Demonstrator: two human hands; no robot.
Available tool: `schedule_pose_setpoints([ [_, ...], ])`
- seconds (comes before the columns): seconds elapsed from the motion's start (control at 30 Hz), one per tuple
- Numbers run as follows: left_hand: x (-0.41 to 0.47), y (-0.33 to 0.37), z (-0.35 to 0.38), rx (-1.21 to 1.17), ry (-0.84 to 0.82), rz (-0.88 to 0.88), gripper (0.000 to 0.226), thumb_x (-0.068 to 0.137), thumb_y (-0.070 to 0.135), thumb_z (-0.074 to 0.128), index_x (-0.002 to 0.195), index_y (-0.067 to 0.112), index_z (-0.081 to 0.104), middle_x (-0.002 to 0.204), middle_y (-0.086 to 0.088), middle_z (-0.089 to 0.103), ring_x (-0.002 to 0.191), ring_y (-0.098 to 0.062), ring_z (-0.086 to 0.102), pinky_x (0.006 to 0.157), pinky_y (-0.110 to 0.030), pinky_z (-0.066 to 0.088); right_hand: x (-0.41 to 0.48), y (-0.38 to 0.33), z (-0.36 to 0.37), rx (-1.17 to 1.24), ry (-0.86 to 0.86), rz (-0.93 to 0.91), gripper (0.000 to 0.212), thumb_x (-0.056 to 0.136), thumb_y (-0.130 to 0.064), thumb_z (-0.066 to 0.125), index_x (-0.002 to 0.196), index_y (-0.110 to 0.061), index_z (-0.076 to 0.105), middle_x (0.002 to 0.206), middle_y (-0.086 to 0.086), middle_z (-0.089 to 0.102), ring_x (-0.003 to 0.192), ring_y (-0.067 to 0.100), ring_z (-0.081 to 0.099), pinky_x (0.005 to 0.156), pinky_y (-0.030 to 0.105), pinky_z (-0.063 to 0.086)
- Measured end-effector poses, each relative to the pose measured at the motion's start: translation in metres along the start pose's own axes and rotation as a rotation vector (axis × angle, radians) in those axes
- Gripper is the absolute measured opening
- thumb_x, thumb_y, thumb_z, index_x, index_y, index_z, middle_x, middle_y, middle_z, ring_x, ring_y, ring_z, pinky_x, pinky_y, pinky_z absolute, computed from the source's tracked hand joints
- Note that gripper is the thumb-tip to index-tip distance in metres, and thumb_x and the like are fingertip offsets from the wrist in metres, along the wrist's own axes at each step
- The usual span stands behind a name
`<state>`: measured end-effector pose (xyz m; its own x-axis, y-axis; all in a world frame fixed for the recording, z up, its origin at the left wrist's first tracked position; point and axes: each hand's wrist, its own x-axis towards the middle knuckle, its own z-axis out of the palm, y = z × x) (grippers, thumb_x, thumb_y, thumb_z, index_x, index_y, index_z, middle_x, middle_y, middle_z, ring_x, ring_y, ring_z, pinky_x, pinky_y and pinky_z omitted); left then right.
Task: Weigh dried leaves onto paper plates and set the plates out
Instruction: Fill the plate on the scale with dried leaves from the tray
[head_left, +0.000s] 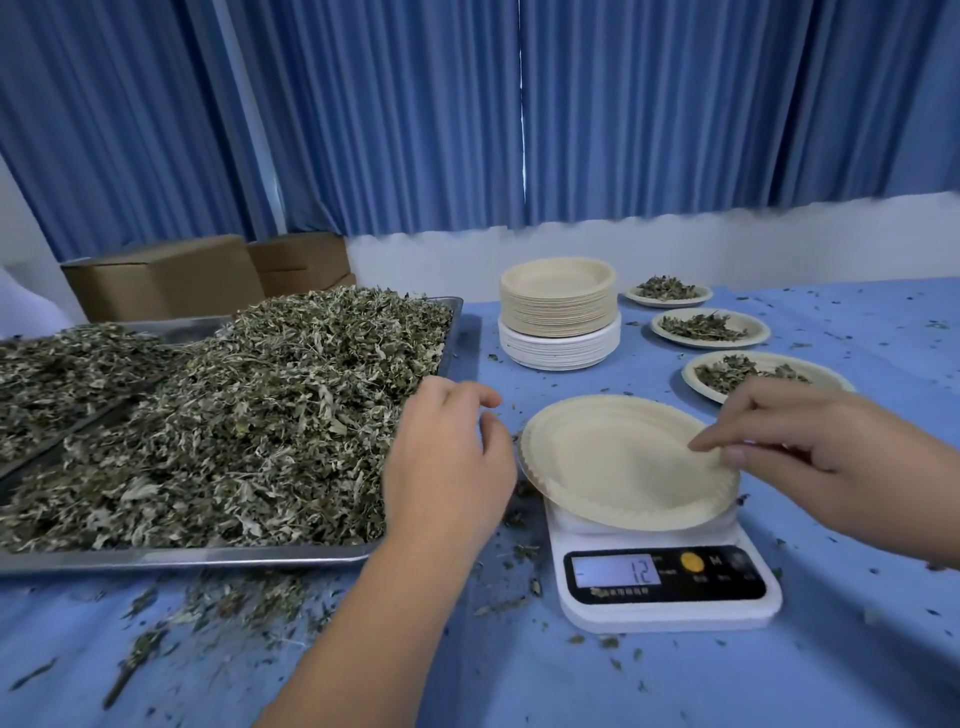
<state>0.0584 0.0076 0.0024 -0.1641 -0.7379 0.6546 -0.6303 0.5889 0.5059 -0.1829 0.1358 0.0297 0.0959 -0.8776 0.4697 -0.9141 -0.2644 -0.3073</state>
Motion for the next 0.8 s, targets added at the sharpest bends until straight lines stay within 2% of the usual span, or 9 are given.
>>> schedule_pose_setpoints([
  [0.1, 0.007, -0.012, -0.017, 0.31, -0.05, -0.054, 0.037, 0.093, 0.039, 0.046, 0.123, 0.022, 0.062, 0.123, 0.0, 0.055, 0.111, -0.023, 0.05, 0.091, -0.04, 0.042, 0.002, 0.006, 0.006, -0.014, 0.1, 0.036, 0.019, 0.088, -0.015, 0.062, 0.092, -0.028, 0.074, 0.081, -0.009, 0.059, 0.069, 0.006, 0.052, 0.06, 0.012, 0.037],
  [0.2, 0.011, -0.023, -0.022, 0.503, -0.375, -0.247, 0.063, 0.095, 0.062, 0.025, 0.139, 0.022, 0.045, 0.14, -0.006, 0.047, 0.125, -0.029, 0.046, 0.099, -0.045, 0.038, 0.003, 0.006, 0.011, 0.003, 0.122, 0.08, 0.019, 0.088, -0.009, 0.063, 0.09, -0.025, 0.075, 0.079, -0.003, 0.059, 0.073, 0.013, 0.051, 0.061, 0.014, 0.037],
  [0.3, 0.004, -0.024, -0.018, 0.533, -0.578, -0.344, 0.073, 0.092, 0.07, 0.02, 0.143, 0.021, 0.035, 0.137, -0.007, 0.049, 0.121, -0.031, 0.05, 0.09, -0.042, 0.042, 0.004, 0.004, 0.015, 0.041, 0.138, 0.098, 0.019, 0.089, -0.008, 0.063, 0.09, -0.022, 0.075, 0.079, -0.001, 0.06, 0.076, 0.009, 0.051, 0.064, 0.008, 0.036],
  [0.37, 0.002, -0.022, -0.018, 0.594, -0.56, -0.327, 0.069, 0.092, 0.069, 0.025, 0.138, 0.021, 0.039, 0.127, -0.006, 0.055, 0.113, -0.031, 0.055, 0.083, -0.04, 0.046, 0.003, 0.005, 0.018, 0.061, 0.148, 0.113, 0.018, 0.089, -0.007, 0.062, 0.089, -0.02, 0.075, 0.078, -0.001, 0.06, 0.076, 0.007, 0.052, 0.065, 0.007, 0.036],
  [0.47, 0.004, -0.023, -0.023, 0.622, -0.484, -0.332, 0.059, 0.093, 0.065, 0.029, 0.12, 0.018, 0.053, 0.11, -0.006, 0.059, 0.101, -0.03, 0.056, 0.084, -0.042, 0.05, 0.002, 0.01, 0.018, 0.09, 0.172, 0.132, 0.019, 0.089, -0.006, 0.063, 0.087, -0.02, 0.075, 0.074, -0.009, 0.058, 0.072, 0.004, 0.052, 0.063, 0.007, 0.036],
  [0.53, 0.004, -0.025, -0.027, 0.626, -0.454, -0.341, 0.061, 0.094, 0.065, 0.028, 0.116, 0.017, 0.058, 0.112, -0.008, 0.057, 0.104, -0.03, 0.054, 0.087, -0.044, 0.049, 0.002, 0.014, 0.019, 0.107, 0.186, 0.147, 0.02, 0.089, -0.006, 0.063, 0.085, -0.022, 0.075, 0.073, -0.012, 0.058, 0.071, 0.003, 0.053, 0.063, 0.007, 0.036],
  [0.63, 0.0, -0.026, -0.028, 0.605, -0.487, -0.367, 0.066, 0.093, 0.067, 0.027, 0.128, 0.017, 0.052, 0.133, -0.009, 0.047, 0.114, -0.031, 0.052, 0.091, -0.045, 0.048, 0.003, 0.017, 0.019, 0.121, 0.208, 0.163, 0.02, 0.09, -0.007, 0.062, 0.084, -0.022, 0.074, 0.074, -0.011, 0.06, 0.072, 0.003, 0.053, 0.064, 0.006, 0.036],
  [0.67, -0.002, -0.026, -0.028, 0.616, -0.513, -0.376, 0.066, 0.093, 0.067, 0.027, 0.13, 0.017, 0.05, 0.133, -0.008, 0.047, 0.113, -0.03, 0.053, 0.09, -0.044, 0.049, 0.003, 0.018, 0.019, 0.123, 0.212, 0.167, 0.02, 0.09, -0.007, 0.062, 0.085, -0.022, 0.075, 0.074, -0.011, 0.061, 0.072, 0.001, 0.053, 0.063, 0.005, 0.036],
  [0.8, -0.017, -0.023, -0.025, 0.746, -0.512, -0.32, 0.057, 0.094, 0.064, 0.031, 0.117, 0.016, 0.051, 0.107, -0.003, 0.059, 0.099, -0.027, 0.058, 0.075, -0.036, 0.046, 0.003, 0.02, 0.017, 0.137, 0.213, 0.183, 0.018, 0.091, -0.009, 0.06, 0.089, -0.017, 0.076, 0.079, -0.009, 0.063, 0.072, -0.002, 0.053, 0.062, 0.004, 0.035],
])
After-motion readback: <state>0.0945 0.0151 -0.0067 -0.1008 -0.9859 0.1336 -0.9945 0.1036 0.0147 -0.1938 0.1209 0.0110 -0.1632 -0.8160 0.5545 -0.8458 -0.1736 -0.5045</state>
